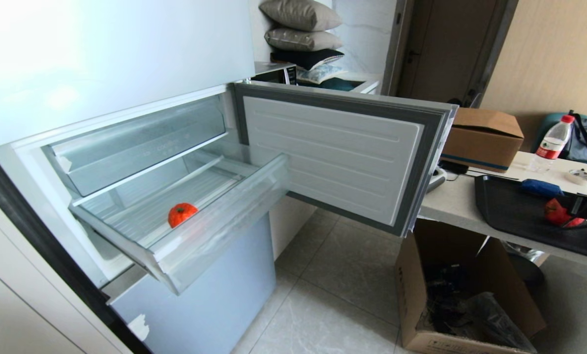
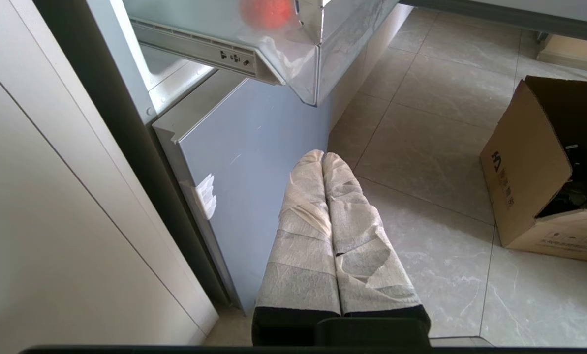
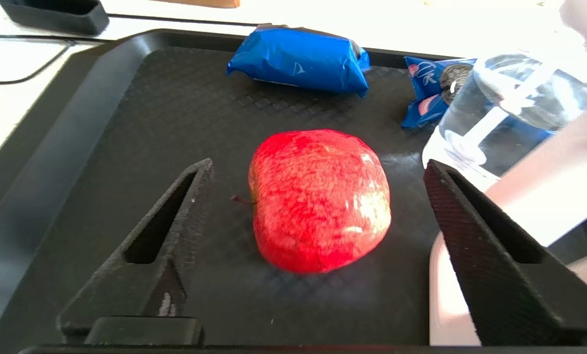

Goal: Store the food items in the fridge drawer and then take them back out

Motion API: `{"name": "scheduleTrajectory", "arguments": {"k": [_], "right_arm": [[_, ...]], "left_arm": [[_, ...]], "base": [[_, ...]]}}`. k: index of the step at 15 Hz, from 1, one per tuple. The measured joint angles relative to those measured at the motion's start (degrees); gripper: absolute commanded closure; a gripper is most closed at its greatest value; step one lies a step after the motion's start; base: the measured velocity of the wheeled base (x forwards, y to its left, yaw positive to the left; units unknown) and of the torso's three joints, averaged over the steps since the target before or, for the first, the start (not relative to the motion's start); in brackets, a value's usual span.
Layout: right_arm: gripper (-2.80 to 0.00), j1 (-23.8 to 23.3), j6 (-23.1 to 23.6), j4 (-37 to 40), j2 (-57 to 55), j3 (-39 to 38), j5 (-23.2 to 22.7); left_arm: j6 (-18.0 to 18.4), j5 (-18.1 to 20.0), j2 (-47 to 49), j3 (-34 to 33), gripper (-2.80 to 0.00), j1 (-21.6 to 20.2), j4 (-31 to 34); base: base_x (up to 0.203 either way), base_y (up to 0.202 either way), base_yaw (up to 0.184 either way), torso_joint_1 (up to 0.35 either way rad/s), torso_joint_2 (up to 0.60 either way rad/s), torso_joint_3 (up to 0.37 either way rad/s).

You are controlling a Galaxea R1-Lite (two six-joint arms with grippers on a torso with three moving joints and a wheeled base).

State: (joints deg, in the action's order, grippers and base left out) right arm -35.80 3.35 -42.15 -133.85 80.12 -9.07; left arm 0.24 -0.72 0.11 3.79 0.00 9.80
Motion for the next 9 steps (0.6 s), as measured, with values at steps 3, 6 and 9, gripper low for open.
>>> {"name": "scheduleTrajectory", "arguments": {"k": [3, 6, 9], "right_arm": [[-2.80, 0.37, -0.11, 1.07, -2.59, 4.25, -0.10], [-2.80, 0.52, 0.00, 2.03, -4.73, 7.04, -0.11], [-2.80, 0.63, -0.07, 2.21, -6.74, 9.41, -0.23]], "left_arm": [[0.01, 0.00, 0.00, 0.00, 0.00, 0.00, 0.00], [0.02, 0.01, 0.00, 0.00, 0.00, 0.00, 0.00], [0.02, -0.01, 0.00, 0.00, 0.00, 0.00, 0.00]], "base": [[0.000, 0.000, 0.000, 0.000, 0.00, 0.000], [0.000, 0.000, 0.000, 0.000, 0.00, 0.000], [0.000, 0.000, 0.000, 0.000, 0.00, 0.000]]}}
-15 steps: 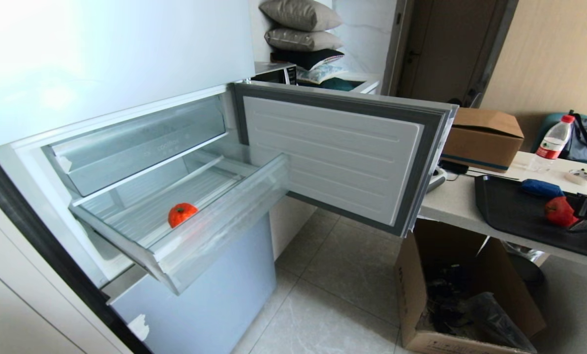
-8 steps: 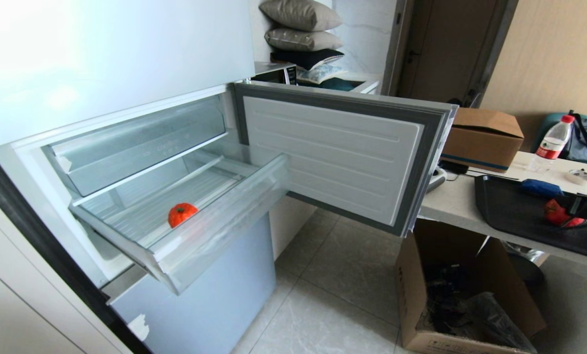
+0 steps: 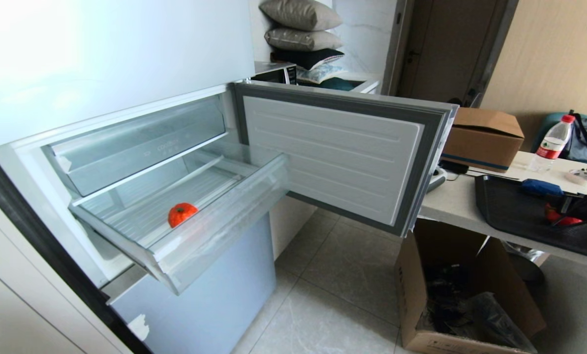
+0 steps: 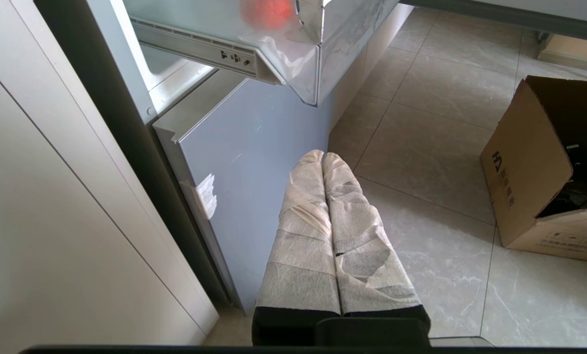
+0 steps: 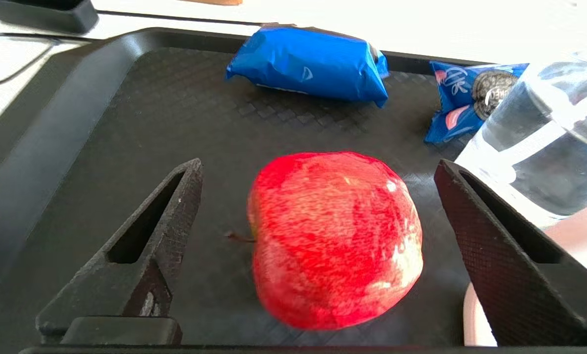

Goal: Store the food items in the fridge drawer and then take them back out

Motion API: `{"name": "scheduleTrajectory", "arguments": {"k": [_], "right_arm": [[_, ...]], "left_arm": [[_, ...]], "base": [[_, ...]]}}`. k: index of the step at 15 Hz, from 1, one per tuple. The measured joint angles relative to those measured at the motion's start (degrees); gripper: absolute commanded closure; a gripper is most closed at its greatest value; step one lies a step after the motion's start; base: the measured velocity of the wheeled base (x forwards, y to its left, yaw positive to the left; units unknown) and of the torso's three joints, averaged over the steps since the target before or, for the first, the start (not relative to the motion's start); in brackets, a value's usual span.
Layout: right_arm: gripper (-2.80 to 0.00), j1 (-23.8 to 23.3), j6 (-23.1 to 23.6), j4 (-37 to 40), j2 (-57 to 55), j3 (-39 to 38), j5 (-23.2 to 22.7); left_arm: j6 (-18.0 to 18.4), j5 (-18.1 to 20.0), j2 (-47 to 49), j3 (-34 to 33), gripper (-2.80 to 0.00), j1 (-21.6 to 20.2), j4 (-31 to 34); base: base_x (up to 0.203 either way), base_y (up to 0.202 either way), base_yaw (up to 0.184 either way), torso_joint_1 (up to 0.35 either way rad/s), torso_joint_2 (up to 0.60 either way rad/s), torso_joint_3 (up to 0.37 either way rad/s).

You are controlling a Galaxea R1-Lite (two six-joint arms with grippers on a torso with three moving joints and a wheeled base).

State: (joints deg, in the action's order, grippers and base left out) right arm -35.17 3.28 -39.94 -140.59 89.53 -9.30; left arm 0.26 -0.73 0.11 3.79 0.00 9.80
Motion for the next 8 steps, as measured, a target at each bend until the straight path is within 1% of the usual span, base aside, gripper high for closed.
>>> {"name": "scheduleTrajectory", "arguments": {"k": [3, 8], "right_arm": [[-2.80, 0.67, -0.09, 0.01, -1.77, 1.66, -0.28], [-2.80, 1.11, -0.47, 0.02, -3.45, 2.09, -0.22]], "left_arm": [[0.00, 0.03, 0.00, 0.00, 0.00, 0.00, 0.00], [0.01, 0.03, 0.00, 0.00, 0.00, 0.00, 0.00]], "base": [[0.000, 0.000, 0.000, 0.000, 0.00, 0.000], [0.000, 0.000, 0.000, 0.000, 0.00, 0.000]]}}
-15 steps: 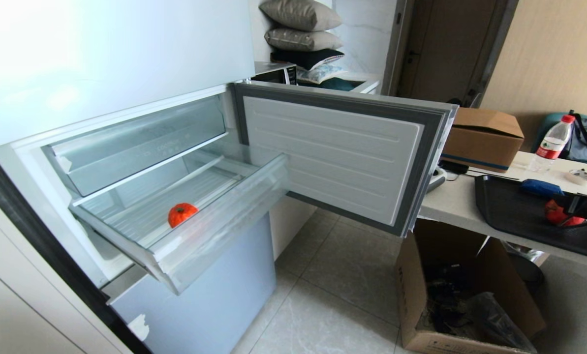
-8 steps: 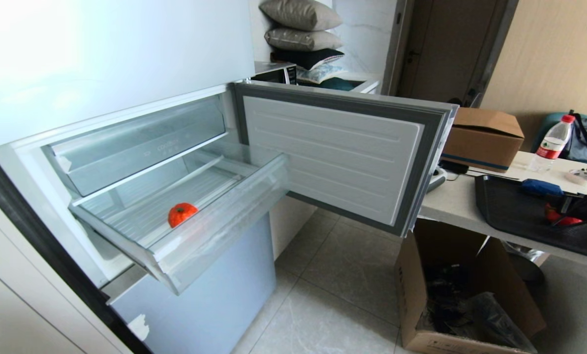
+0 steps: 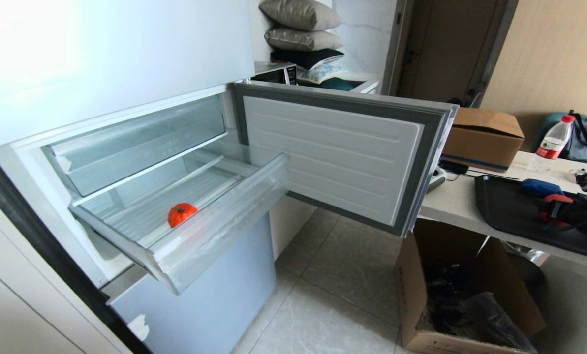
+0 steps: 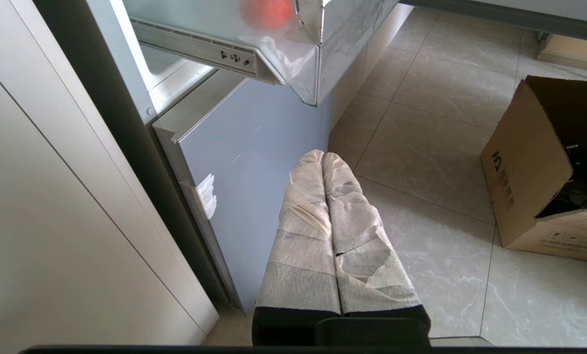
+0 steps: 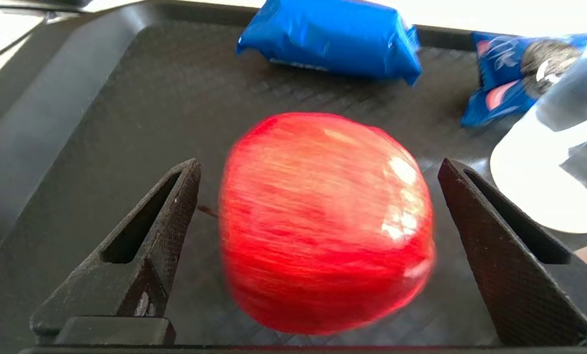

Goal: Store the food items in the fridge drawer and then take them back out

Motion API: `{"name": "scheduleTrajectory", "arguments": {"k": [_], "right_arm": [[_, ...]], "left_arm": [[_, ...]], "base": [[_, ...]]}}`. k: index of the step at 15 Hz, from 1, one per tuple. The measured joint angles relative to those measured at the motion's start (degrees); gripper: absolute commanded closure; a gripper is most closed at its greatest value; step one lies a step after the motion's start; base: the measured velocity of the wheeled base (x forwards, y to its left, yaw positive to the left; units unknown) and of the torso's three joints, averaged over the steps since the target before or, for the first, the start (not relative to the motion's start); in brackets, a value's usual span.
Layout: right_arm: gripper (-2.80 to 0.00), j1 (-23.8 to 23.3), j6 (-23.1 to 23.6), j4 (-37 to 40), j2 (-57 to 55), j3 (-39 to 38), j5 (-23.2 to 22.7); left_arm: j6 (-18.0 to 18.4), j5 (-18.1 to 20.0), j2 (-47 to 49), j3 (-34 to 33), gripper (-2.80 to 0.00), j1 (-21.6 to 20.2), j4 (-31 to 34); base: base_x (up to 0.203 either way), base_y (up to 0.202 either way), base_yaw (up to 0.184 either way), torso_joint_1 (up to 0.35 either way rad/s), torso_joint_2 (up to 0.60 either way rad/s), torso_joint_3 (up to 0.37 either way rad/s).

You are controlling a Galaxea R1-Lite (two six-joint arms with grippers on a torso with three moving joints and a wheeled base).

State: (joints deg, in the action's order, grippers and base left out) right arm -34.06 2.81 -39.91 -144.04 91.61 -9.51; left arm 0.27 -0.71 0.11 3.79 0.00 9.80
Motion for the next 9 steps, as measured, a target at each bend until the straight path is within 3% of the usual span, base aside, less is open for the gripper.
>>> {"name": "scheduleTrajectory", "arguments": {"k": [9], "right_arm": [[-2.80, 0.01, 0.08, 0.00, -1.10, -0.02, 0.00]], "left_arm": [[0.00, -0.02, 0.00, 0.00, 0.00, 0.00, 0.00]], "base": [[0.000, 0.000, 0.000, 0.000, 0.00, 0.000]]}}
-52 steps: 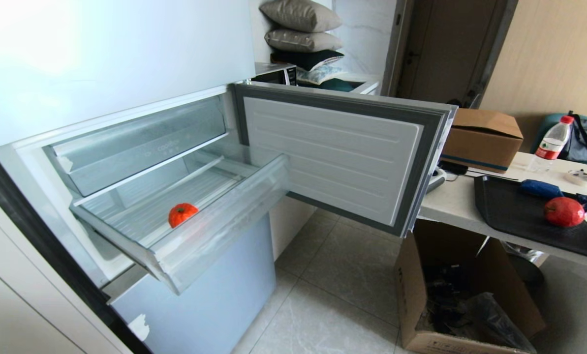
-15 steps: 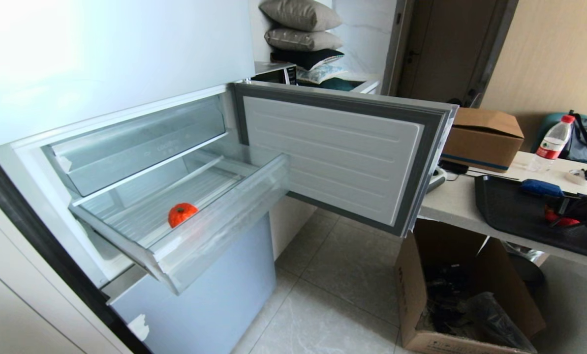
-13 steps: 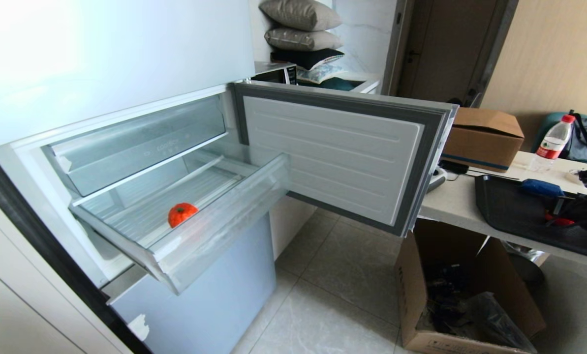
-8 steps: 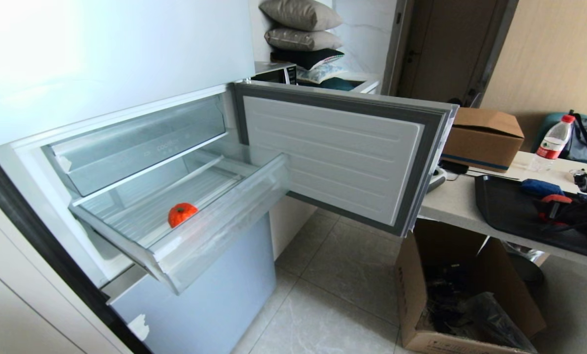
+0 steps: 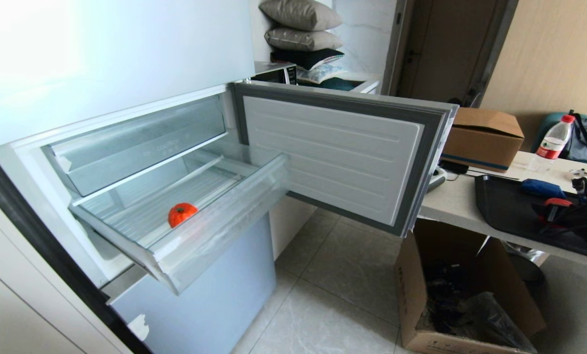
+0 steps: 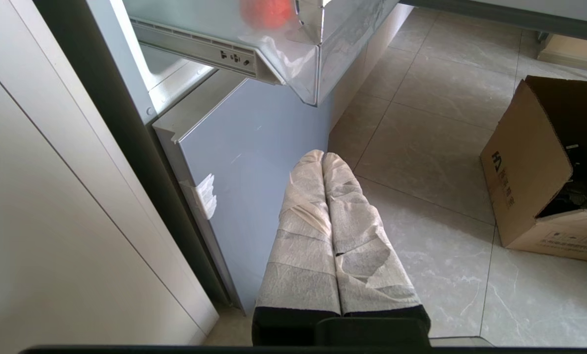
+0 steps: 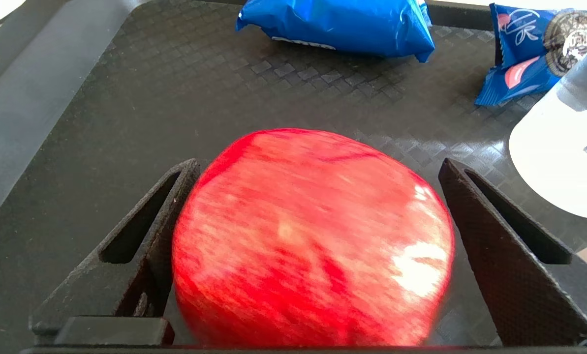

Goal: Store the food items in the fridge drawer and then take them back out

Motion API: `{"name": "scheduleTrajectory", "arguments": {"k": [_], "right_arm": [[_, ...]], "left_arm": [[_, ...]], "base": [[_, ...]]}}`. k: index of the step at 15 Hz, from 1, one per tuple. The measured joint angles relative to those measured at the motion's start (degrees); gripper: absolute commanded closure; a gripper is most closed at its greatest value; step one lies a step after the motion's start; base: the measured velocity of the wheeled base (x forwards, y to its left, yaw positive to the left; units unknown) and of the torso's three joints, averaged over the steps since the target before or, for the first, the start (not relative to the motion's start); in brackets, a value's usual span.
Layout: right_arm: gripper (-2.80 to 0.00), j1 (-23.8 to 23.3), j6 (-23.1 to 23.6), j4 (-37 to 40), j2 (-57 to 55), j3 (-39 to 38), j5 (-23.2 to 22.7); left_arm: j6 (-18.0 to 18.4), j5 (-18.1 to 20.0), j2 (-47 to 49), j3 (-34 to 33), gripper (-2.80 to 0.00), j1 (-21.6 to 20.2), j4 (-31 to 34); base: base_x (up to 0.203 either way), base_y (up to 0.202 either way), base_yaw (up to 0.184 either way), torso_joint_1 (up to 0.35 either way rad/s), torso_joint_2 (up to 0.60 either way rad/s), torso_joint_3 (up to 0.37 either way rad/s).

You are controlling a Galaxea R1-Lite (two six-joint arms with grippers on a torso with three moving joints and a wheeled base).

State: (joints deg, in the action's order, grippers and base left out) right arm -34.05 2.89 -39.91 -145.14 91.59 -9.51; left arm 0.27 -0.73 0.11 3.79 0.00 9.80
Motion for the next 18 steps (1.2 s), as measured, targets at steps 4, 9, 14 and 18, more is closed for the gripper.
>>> {"name": "scheduleTrajectory", "arguments": {"k": [4, 9, 14, 18], "right_arm": [[-2.80, 0.04, 0.16, 0.00, -0.20, -0.09, 0.01], [0.00, 0.23, 0.46, -0.07, -0.28, -0.46, 0.12], [0.00, 0.69, -0.44, 0.00, 1.79, -2.27, 0.23], [0.00, 3.84, -0.10, -0.33, 10.61, -12.74, 0.10]], "left_arm": [[0.00, -0.01, 0.00, 0.00, 0.00, 0.00, -0.01], [-0.01, 0.01, 0.00, 0.00, 0.00, 0.00, -0.02], [-0.02, 0.00, 0.00, 0.00, 0.00, 0.00, 0.00], [0.00, 0.00, 0.00, 0.00, 0.00, 0.00, 0.00]], "base": [[0.000, 0.000, 0.000, 0.000, 0.00, 0.000], [0.000, 0.000, 0.000, 0.000, 0.00, 0.000], [0.000, 0.000, 0.000, 0.000, 0.00, 0.000], [0.000, 0.000, 0.000, 0.000, 0.00, 0.000]]}}
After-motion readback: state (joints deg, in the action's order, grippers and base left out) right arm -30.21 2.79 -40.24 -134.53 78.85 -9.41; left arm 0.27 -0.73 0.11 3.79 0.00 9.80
